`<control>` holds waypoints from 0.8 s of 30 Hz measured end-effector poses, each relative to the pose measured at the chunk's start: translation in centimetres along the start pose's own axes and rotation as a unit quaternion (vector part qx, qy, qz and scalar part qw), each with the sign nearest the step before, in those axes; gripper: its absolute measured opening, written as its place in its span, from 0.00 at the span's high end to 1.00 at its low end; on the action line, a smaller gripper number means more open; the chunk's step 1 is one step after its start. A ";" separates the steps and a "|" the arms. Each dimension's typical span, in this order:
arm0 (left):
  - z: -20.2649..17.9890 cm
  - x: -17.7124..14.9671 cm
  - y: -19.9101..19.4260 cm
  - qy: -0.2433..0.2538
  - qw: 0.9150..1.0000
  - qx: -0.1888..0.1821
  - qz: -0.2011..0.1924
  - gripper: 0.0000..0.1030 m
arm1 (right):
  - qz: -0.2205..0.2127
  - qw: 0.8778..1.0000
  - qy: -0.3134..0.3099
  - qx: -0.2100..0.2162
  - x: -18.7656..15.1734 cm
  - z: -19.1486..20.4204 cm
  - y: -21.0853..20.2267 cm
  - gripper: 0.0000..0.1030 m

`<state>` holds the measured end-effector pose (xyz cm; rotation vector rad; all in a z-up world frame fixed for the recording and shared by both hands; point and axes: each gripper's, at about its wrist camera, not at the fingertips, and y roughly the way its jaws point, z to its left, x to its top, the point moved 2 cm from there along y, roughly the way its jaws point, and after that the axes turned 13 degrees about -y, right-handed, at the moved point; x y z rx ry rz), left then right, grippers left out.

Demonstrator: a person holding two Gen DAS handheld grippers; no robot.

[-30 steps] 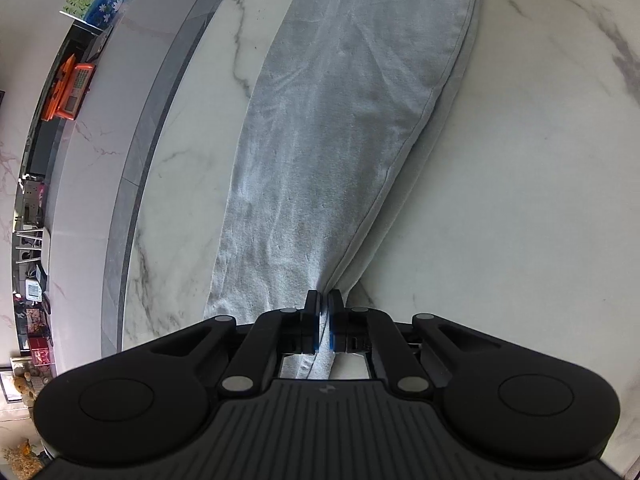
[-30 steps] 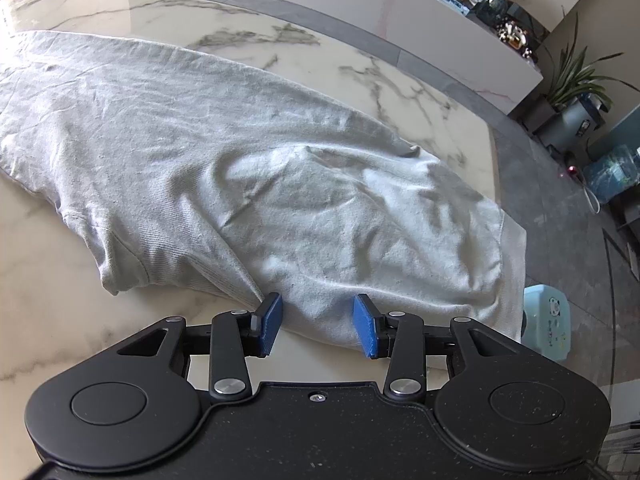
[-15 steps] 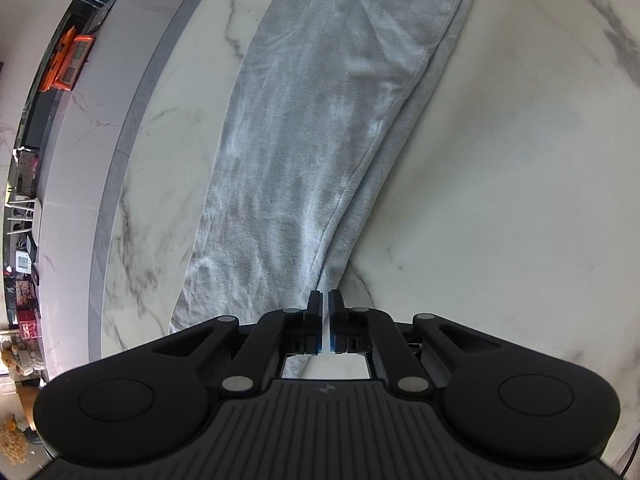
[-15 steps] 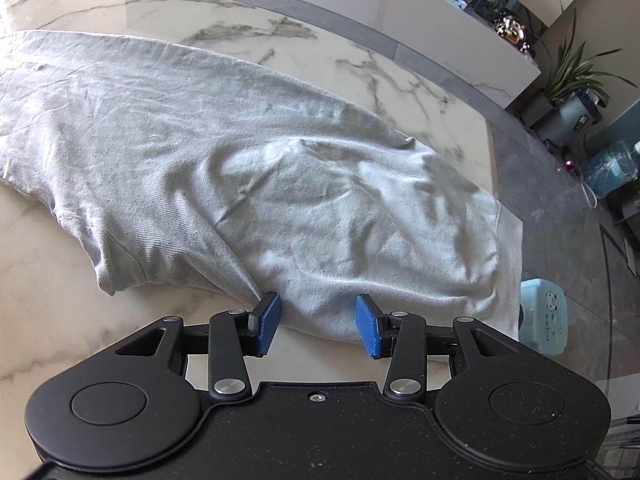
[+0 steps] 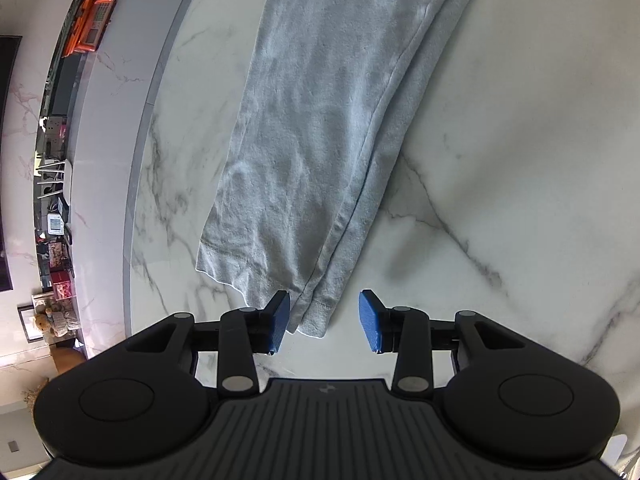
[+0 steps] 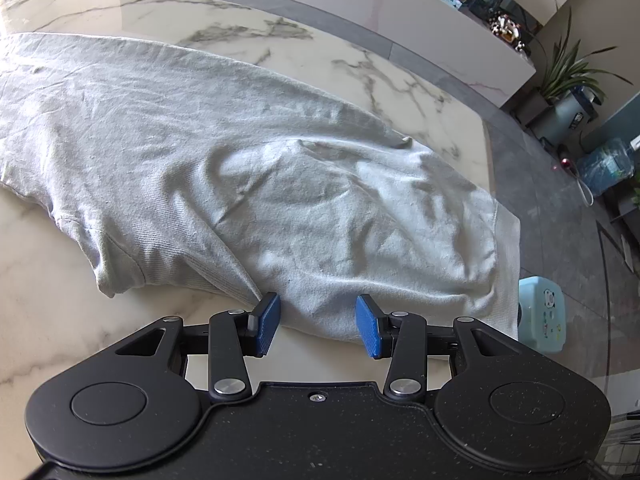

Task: Fold clothes
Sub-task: 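Lower the left gripper and grasp the end of the grey strip, then lift the held end with the left gripper and fold it over the strip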

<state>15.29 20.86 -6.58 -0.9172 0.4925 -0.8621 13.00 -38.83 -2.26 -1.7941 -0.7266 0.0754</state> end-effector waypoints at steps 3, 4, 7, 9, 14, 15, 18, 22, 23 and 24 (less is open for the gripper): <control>0.4 0.5 0.4 -0.004 1.000 0.000 0.001 0.65 | -0.002 1.000 0.003 0.001 -0.1 0.0 0.0 0.60; 0.5 0.6 0.5 -0.005 1.000 0.001 0.001 0.65 | -0.002 1.000 0.004 0.002 -0.1 0.0 0.0 0.60; 0.8 0.9 0.5 -0.012 1.000 -0.003 -0.001 0.70 | -0.004 1.000 0.006 0.002 -0.1 0.0 0.1 0.60; 1.0 0.9 0.5 -0.018 1.000 -0.015 0.001 0.80 | -0.005 1.000 0.006 0.003 -0.1 0.0 0.1 0.60; 1.1 0.5 0.6 -0.029 0.999 -0.013 -0.007 0.94 | -0.007 1.000 0.008 0.003 -0.2 -0.1 0.2 0.60; 1.2 0.5 0.5 -0.033 0.999 -0.011 -0.010 0.95 | -0.007 1.000 0.008 0.003 -0.2 0.0 0.1 0.60; 1.7 0.6 0.0 -0.051 0.998 -0.006 -0.019 0.95 | -0.007 1.000 0.008 0.002 -0.2 0.0 0.1 0.60; 2.6 0.8 -1.7 -0.092 0.995 0.010 -0.043 0.96 | -0.006 1.000 0.006 -0.001 -0.2 0.2 0.1 0.60; 2.7 0.9 -2.2 -0.099 0.994 0.014 -0.050 0.96 | -0.006 1.000 0.006 -0.002 -0.2 0.2 0.0 0.60; 2.8 1.0 -2.7 -0.107 0.992 0.018 -0.057 0.96 | -0.007 1.000 0.005 -0.005 -0.2 0.3 0.0 0.60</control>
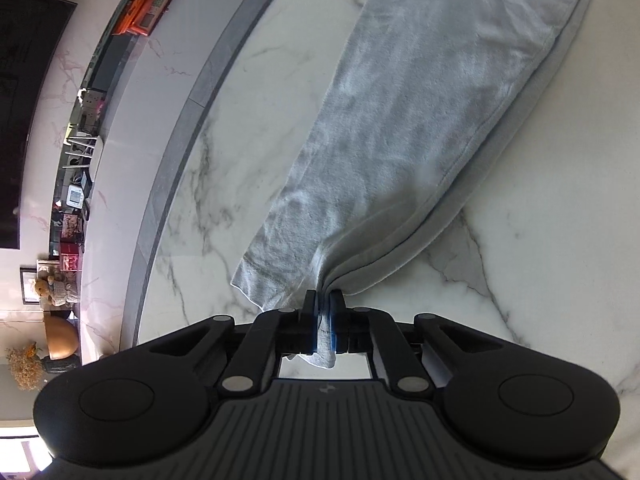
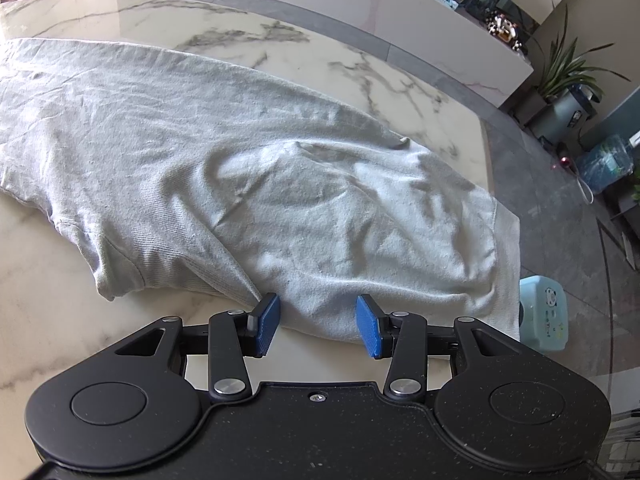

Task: Fold clothes
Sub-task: 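Lift the held end with the left gripper and fold it over the strip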

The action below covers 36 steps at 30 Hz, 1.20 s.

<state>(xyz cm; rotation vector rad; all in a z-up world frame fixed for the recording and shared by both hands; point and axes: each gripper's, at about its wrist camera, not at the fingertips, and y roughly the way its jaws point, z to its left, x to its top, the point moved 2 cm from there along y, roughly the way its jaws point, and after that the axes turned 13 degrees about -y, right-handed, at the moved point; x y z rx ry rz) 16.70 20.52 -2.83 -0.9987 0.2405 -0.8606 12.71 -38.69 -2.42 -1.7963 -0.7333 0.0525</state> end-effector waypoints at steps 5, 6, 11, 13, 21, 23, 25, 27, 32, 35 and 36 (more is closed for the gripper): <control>0.6 2.1 -2.6 -0.041 0.998 0.015 -0.044 0.96 | -0.023 1.000 -0.003 -0.017 -0.3 0.5 -1.1 0.60; 0.7 2.6 -3.1 -0.048 0.997 0.016 -0.055 0.96 | -0.027 0.999 -0.002 -0.017 -0.4 0.5 -1.3 0.60; 0.7 5.6 -5.7 -0.068 0.991 0.021 -0.113 0.97 | -0.043 0.999 0.009 -0.012 -1.3 0.6 -2.5 0.60; 0.0 7.1 -7.0 -0.065 0.988 0.016 -0.142 0.97 | -0.050 0.999 0.016 -0.007 -1.7 0.6 -2.8 0.60; -6.3 13.2 -10.6 -0.030 0.972 -0.045 -0.229 0.97 | -0.060 0.998 0.029 0.019 -2.6 1.1 -3.0 0.60; -8.4 14.4 -10.5 -0.025 0.969 -0.064 -0.237 0.97 | -0.063 0.997 0.030 0.030 -2.6 1.3 -3.2 0.60; -10.6 15.6 -9.8 -0.022 0.967 -0.083 -0.241 0.97 | -0.066 0.997 0.024 0.037 -2.4 1.7 -3.3 0.60; -12.2 16.2 -9.2 -0.018 0.965 -0.098 -0.241 0.97 | -0.068 0.997 0.018 0.040 -2.2 2.0 -3.4 0.60; -15.8 16.8 -7.4 -0.019 0.964 -0.126 -0.232 0.97 | -0.066 0.997 0.016 0.046 -1.9 2.1 -3.0 0.60; -16.8 16.3 -6.3 -0.031 0.964 -0.139 -0.224 0.94 | -0.066 0.996 0.020 0.053 -1.8 2.1 -2.8 0.60; -17.0 16.0 -5.8 -0.038 0.965 -0.143 -0.218 0.93 | -0.067 0.996 0.020 0.057 -1.7 2.3 -2.8 0.60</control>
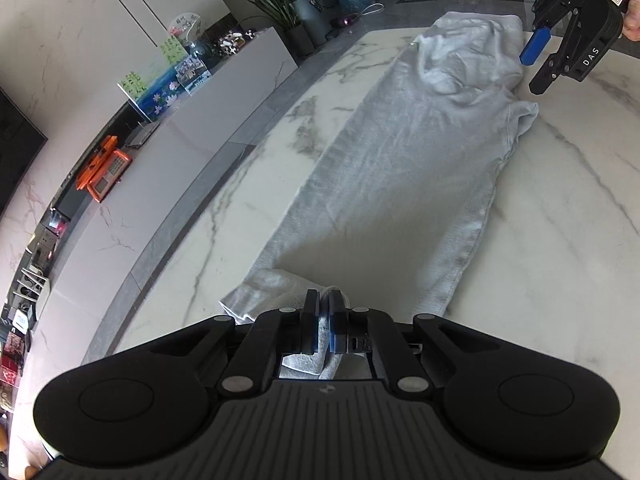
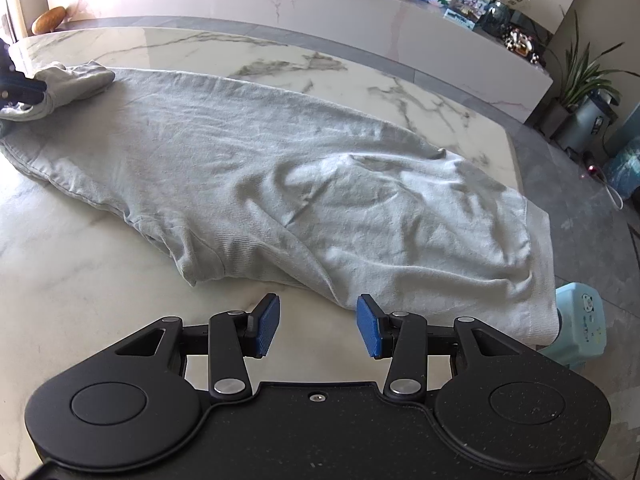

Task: Fold clothes
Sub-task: 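Lift the held end with the left gripper and fold it over the strip, then open the left gripper and release the folded end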

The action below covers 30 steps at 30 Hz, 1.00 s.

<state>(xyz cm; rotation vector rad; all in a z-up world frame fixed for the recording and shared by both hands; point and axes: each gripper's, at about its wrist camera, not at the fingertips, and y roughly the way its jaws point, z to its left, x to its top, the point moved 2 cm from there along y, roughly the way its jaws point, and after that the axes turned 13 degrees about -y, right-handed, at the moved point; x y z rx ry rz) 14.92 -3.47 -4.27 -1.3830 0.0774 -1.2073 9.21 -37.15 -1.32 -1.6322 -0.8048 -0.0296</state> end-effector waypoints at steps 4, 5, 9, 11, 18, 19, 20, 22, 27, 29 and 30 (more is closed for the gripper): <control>-0.2 -1.4 0.2 -0.036 0.999 -0.008 -0.009 0.71 | -0.005 1.000 -0.009 0.012 0.6 1.0 0.0 0.60; -0.4 -1.8 0.0 -0.045 0.999 -0.005 -0.023 0.68 | -0.007 1.000 -0.011 0.015 0.8 1.3 0.0 0.60; -1.2 -2.7 -1.3 -0.073 0.995 0.018 -0.070 0.64 | -0.011 0.999 -0.024 0.023 1.6 2.7 -0.2 0.60; -1.2 -3.0 -2.2 -0.098 0.992 0.019 -0.081 0.63 | -0.013 0.999 -0.028 0.029 1.9 3.3 -0.4 0.60; 2.0 -3.9 -4.8 -0.248 0.963 0.061 -0.083 0.50 | -0.021 0.999 -0.039 0.030 2.3 4.9 -0.7 0.60; 2.6 -3.9 -4.7 -0.270 0.958 0.065 -0.076 0.50 | -0.021 0.999 -0.039 0.030 2.3 5.0 -0.6 0.60; 3.1 -3.9 -4.4 -0.291 0.952 0.064 -0.069 0.50 | -0.021 0.999 -0.039 0.031 2.4 5.2 -0.5 0.60; 4.0 -4.0 -3.5 -0.336 0.939 0.042 -0.057 0.50 | -0.023 0.998 -0.038 0.035 2.5 5.6 -0.4 0.60; 5.3 -4.2 -1.5 -0.418 0.907 -0.012 -0.041 0.52 | -0.027 0.998 -0.047 0.033 2.6 6.2 -0.6 0.60; 5.5 -4.2 -0.8 -0.431 0.902 -0.021 -0.035 0.67 | -0.027 0.998 -0.048 0.032 2.5 6.1 -0.6 0.60; 5.6 -4.1 -0.7 -0.431 0.901 -0.024 -0.036 0.74 | -0.027 0.998 -0.048 0.031 2.5 6.0 -0.6 0.60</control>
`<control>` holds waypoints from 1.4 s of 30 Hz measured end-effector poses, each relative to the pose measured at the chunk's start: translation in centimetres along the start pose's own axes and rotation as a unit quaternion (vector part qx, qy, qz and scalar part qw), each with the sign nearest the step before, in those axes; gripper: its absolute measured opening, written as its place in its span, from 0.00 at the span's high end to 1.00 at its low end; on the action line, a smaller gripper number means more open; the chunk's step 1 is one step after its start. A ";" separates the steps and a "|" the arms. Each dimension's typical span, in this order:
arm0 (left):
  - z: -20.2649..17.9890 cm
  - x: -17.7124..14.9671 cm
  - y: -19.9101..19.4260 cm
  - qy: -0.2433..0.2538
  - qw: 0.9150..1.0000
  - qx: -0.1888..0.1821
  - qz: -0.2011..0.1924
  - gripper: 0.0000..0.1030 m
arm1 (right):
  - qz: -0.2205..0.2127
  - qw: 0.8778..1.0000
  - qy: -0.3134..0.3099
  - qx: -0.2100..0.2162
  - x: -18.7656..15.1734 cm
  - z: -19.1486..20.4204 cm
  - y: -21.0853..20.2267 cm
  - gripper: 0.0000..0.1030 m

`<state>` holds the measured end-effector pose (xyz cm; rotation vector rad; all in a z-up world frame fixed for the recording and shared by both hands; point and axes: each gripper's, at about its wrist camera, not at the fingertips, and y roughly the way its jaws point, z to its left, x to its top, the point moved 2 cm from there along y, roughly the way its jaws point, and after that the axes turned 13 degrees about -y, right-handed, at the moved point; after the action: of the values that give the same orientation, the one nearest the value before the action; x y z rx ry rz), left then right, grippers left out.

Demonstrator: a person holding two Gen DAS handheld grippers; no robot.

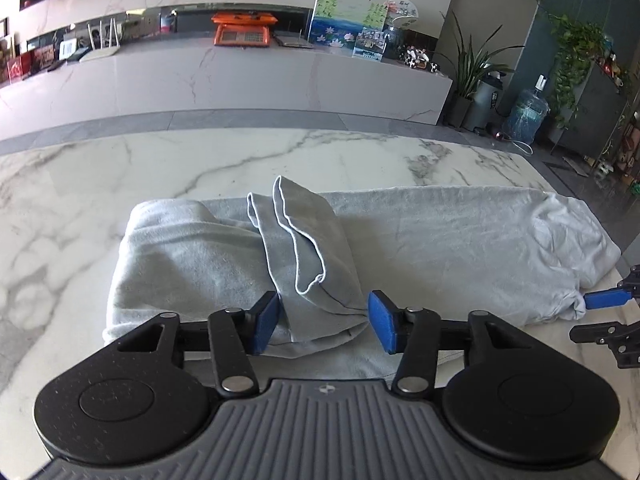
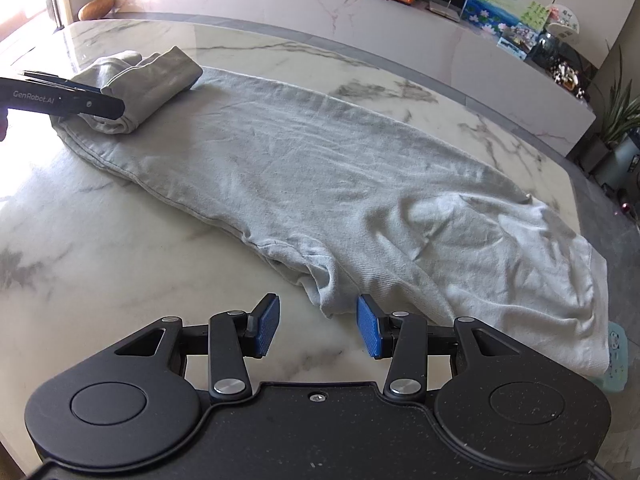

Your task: Fold clothes

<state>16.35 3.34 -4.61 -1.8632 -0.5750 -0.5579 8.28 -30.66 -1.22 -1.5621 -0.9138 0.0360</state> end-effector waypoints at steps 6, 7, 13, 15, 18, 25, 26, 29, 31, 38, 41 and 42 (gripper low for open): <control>-2.2 0.0 -0.3 0.050 0.998 -0.041 -0.022 0.83 | 0.004 1.000 -0.004 -0.005 -0.4 -0.3 0.2 0.60; -2.8 0.0 -0.1 0.058 0.997 -0.051 -0.019 0.83 | 0.007 1.000 -0.004 -0.006 -0.5 -0.4 0.3 0.60; -5.2 -1.2 0.1 0.121 0.990 -0.078 -0.007 0.64 | 0.006 1.000 0.001 -0.004 -0.8 -0.4 0.3 0.60; -5.5 -1.9 -0.5 0.148 0.987 -0.067 -0.012 0.64 | 0.001 1.000 0.002 -0.002 -0.7 -0.3 0.0 0.60; -4.8 -3.2 -2.2 0.177 0.983 -0.038 -0.025 0.64 | -0.008 1.000 0.008 0.002 -0.3 -0.3 -0.5 0.60; -1.0 -4.7 -5.9 0.195 0.977 0.058 -0.066 0.64 | -0.034 0.999 0.015 0.012 1.8 0.5 -0.8 0.60; -0.6 -4.5 -6.3 0.194 0.976 0.064 -0.070 0.64 | -0.038 0.999 0.013 0.013 2.2 0.8 -0.7 0.60; 0.7 -3.2 -7.2 0.191 0.974 0.083 -0.084 0.68 | -0.049 0.999 0.005 0.014 3.9 1.6 -0.4 0.63; 1.7 -1.5 -7.7 0.182 0.975 0.089 -0.096 0.70 | -0.056 0.998 0.001 0.017 5.3 2.1 -0.1 0.63; 4.2 4.5 -7.1 0.134 0.983 0.074 -0.102 0.73 | -0.094 0.995 -0.003 0.038 11.0 3.4 1.3 0.68; 4.6 6.2 -5.3 0.131 0.987 0.050 -0.077 0.73 | -0.107 0.993 -0.002 0.056 13.5 4.3 2.3 0.68; 4.8 6.8 -4.5 0.132 0.989 0.037 -0.063 0.73 | -0.110 0.992 -0.006 0.062 14.5 4.8 2.8 0.68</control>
<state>19.30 10.16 1.24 -1.6577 -0.5303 -0.8418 17.19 -18.36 2.09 -1.3414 -1.0685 -0.0547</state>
